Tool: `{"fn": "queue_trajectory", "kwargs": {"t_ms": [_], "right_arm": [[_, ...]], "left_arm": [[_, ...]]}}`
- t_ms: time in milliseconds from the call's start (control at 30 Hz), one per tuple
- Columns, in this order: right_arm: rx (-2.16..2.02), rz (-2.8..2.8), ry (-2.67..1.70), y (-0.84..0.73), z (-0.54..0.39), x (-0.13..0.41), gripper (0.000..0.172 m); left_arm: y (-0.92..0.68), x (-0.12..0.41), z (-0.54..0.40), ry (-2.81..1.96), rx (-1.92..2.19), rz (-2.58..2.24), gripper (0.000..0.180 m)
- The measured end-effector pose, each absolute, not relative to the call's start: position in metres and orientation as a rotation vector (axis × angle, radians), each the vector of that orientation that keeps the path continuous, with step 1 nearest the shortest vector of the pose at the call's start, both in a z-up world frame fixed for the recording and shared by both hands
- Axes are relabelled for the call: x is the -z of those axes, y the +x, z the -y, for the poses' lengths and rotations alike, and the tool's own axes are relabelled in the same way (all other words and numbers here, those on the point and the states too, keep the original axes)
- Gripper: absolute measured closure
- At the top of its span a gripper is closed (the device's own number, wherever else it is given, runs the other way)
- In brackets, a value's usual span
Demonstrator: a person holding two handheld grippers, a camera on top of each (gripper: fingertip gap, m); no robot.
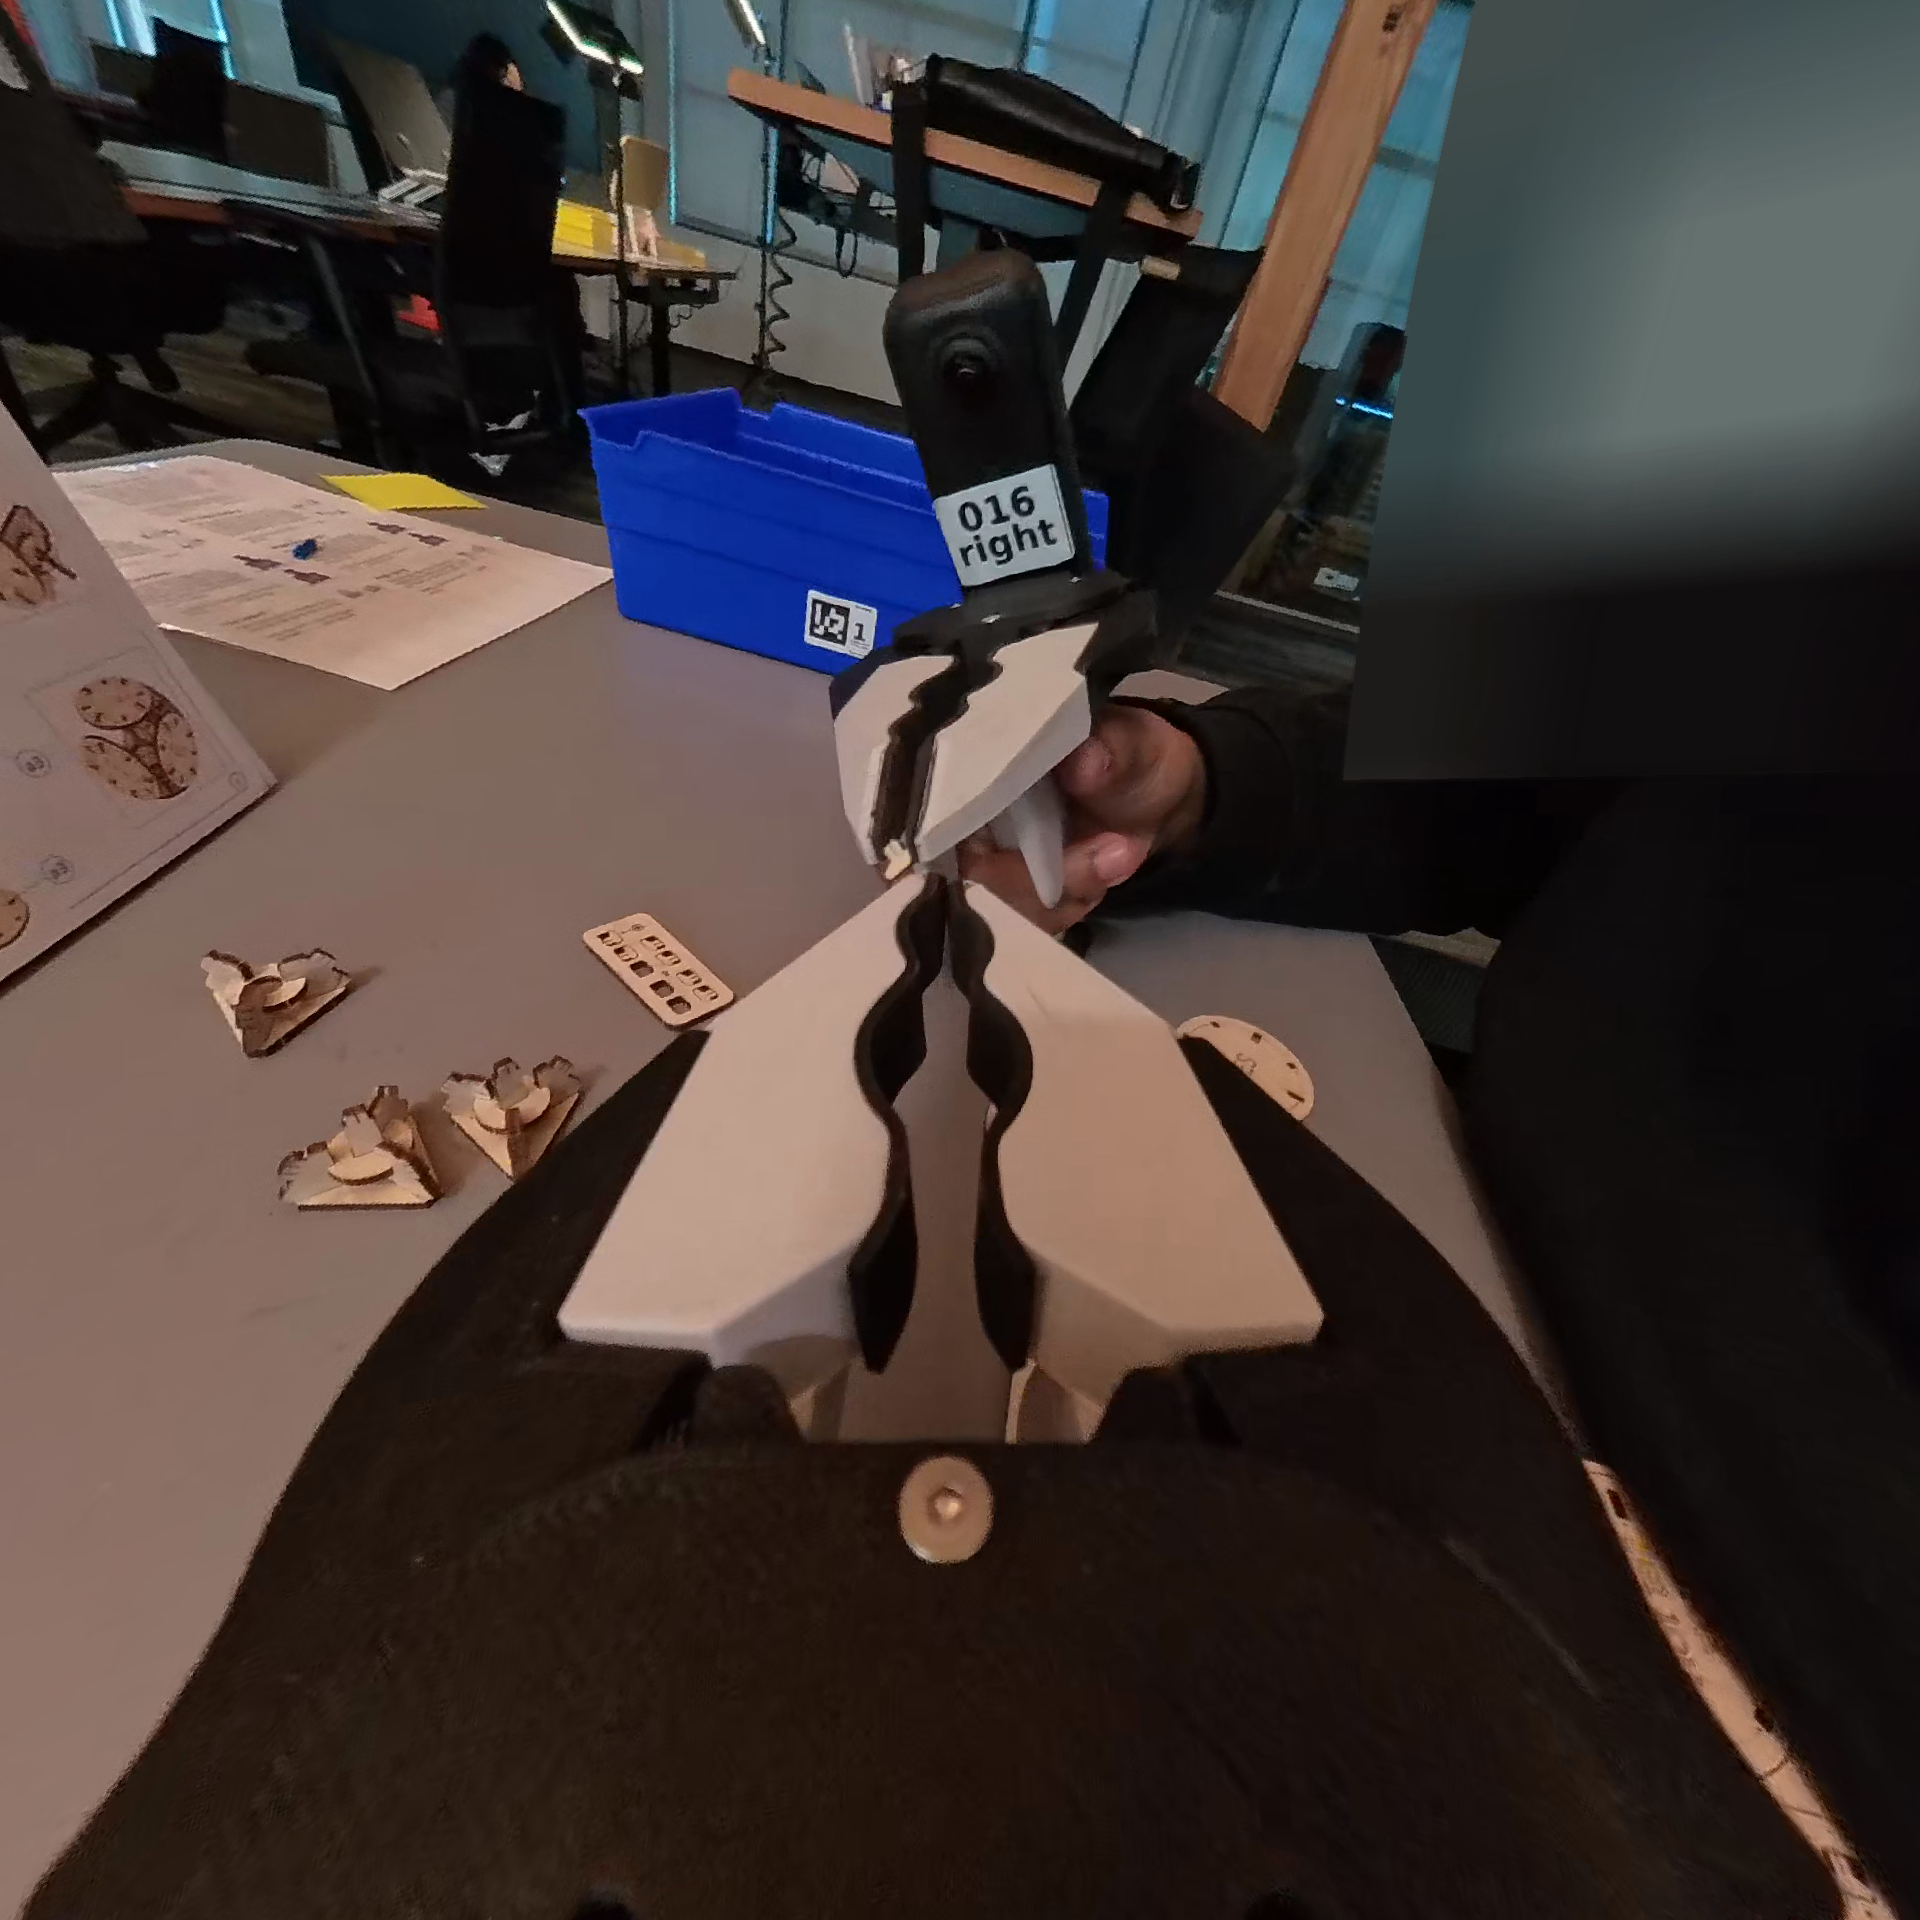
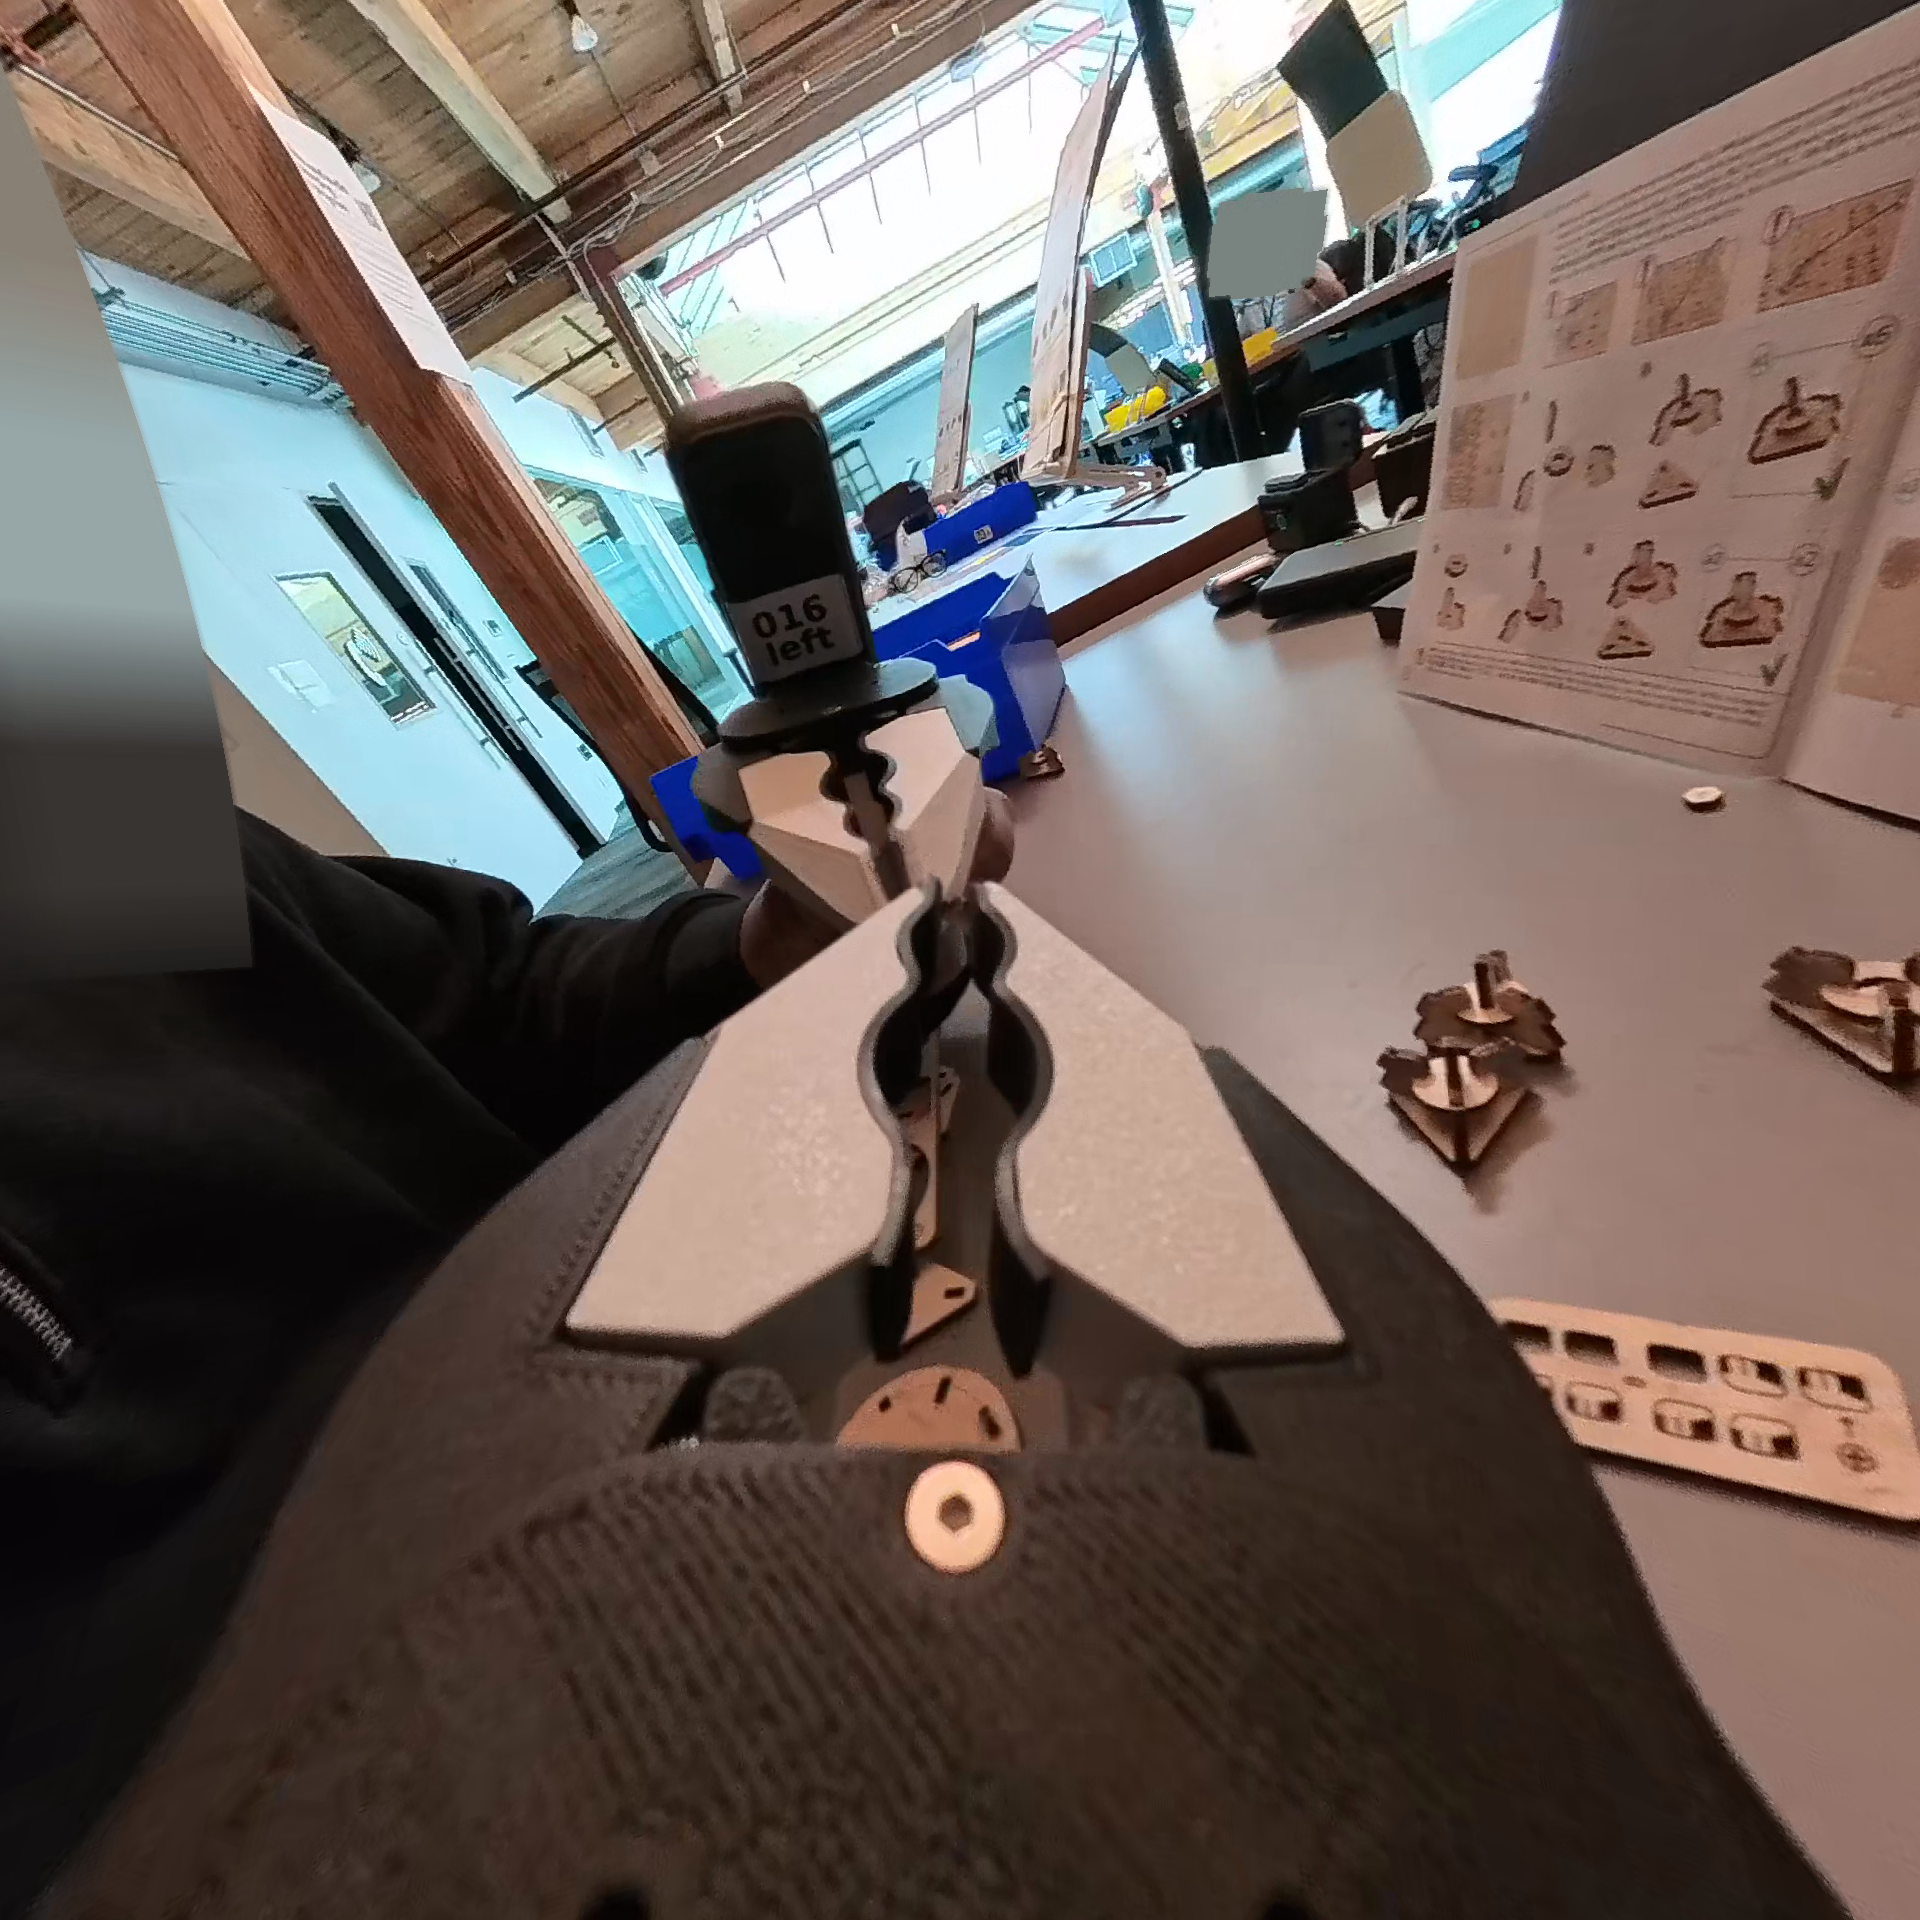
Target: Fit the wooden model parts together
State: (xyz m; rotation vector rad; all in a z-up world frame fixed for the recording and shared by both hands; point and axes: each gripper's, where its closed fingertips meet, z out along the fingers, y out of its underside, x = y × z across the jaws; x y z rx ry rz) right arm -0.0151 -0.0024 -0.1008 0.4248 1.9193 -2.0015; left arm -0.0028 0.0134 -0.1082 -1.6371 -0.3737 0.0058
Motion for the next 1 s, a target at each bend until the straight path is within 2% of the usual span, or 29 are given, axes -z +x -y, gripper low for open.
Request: {"fn": "queue_trajectory", "kwargs": {"t_ms": [233, 333, 433, 600, 833, 1000], "right_arm": [[1.966, -1.814, 0.434, -0.014, 0.0, 0.096, 0.17], [1.907, -1.704, 0.476, -0.012, 0.001, 0.093, 0.17], [1.83, -1.555, 0.553, -0.013, 0.001, 0.091, 0.17], [1.71, -1.371, 0.616, -0.014, 0.001, 0.09, 0.169], [1.645, -1.343, 0.619, -0.008, 0.005, 0.093, 0.169], [1.624, -1.305, 0.621, -0.008, 0.005, 0.092, 0.169]], "left_arm": [[-0.009, 0.109, -0.01, -1.652, -0.096, 0.387, 0.18], [-0.013, 0.108, -0.008, -1.676, -0.223, 0.373, 0.166], [-0.016, 0.113, -0.01, -1.736, -0.341, 0.347, 0.163], [-0.016, 0.112, -0.01, -1.77, -0.524, 0.28, 0.17], [-0.014, 0.105, -0.009, -1.737, -0.571, 0.249, 0.168], [-0.01, 0.103, -0.01, -1.739, -0.609, 0.208, 0.179]]}}
